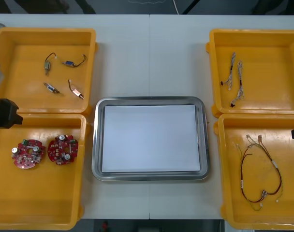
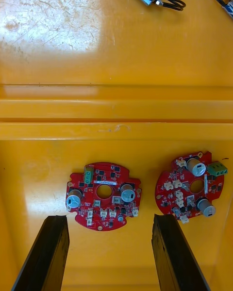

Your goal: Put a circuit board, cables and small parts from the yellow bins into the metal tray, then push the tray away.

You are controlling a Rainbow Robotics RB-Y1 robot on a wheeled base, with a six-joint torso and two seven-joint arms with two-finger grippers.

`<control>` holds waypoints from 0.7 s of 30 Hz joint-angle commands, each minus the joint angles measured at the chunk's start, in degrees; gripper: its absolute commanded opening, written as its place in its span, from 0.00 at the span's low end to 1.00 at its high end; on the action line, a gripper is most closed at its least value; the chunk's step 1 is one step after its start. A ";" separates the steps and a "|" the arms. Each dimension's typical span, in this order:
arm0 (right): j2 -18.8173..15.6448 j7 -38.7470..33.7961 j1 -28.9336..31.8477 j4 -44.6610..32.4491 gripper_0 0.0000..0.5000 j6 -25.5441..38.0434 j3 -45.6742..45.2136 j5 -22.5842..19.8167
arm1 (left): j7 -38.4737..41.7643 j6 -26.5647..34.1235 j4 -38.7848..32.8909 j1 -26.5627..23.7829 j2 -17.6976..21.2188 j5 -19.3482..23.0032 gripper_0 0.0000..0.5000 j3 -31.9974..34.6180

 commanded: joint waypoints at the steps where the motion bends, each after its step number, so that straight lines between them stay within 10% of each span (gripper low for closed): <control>1: -2.37 1.27 0.69 -0.45 1.00 0.17 -1.46 -0.43 | -1.97 0.37 -1.46 0.87 2.28 -0.08 1.00 1.52; 21: -2.37 1.27 0.69 -0.45 1.00 0.17 -1.46 -0.43 | -1.97 0.37 -1.46 0.87 2.28 -0.08 1.00 1.52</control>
